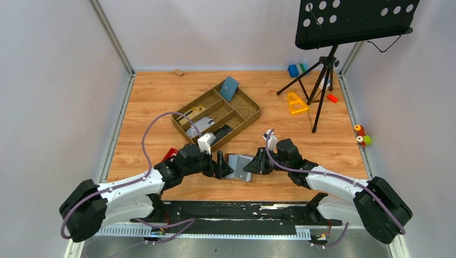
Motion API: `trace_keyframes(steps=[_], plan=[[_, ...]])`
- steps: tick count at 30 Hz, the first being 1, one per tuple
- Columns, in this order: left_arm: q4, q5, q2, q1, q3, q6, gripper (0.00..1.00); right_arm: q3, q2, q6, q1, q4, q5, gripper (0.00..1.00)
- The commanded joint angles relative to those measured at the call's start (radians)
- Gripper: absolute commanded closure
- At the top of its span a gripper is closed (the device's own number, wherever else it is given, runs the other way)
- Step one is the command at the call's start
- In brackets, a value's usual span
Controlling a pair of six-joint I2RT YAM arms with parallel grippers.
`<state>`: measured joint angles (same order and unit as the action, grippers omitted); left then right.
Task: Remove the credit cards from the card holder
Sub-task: Remove the credit card from the card holder.
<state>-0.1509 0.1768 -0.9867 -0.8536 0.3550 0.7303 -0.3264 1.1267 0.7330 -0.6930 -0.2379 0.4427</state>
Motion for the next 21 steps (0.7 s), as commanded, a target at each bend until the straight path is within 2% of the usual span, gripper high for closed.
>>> trace_keyframes(steps=[1,6,10,15,17,21], plan=[[-0.041,0.018,-0.086,-0.029,0.082,-0.036,0.00,-0.026,-0.008,-0.005,-0.005,-0.070,0.022,0.94],[-0.064,0.015,-0.159,-0.057,0.118,-0.032,0.00,-0.030,0.000,-0.003,-0.007,-0.071,0.027,0.94],[-0.013,-0.021,-0.180,-0.058,0.135,-0.034,0.01,-0.032,0.004,0.000,-0.007,-0.070,0.033,0.94],[0.160,-0.162,-0.156,-0.055,0.160,-0.053,0.09,-0.031,-0.006,-0.002,-0.005,-0.049,0.019,0.94],[0.205,-0.174,-0.139,-0.046,0.153,-0.057,0.17,-0.033,-0.012,-0.002,-0.005,-0.045,0.016,0.94],[0.241,-0.188,-0.104,-0.020,0.131,-0.048,0.23,-0.032,-0.022,-0.003,-0.005,-0.036,0.012,0.94]])
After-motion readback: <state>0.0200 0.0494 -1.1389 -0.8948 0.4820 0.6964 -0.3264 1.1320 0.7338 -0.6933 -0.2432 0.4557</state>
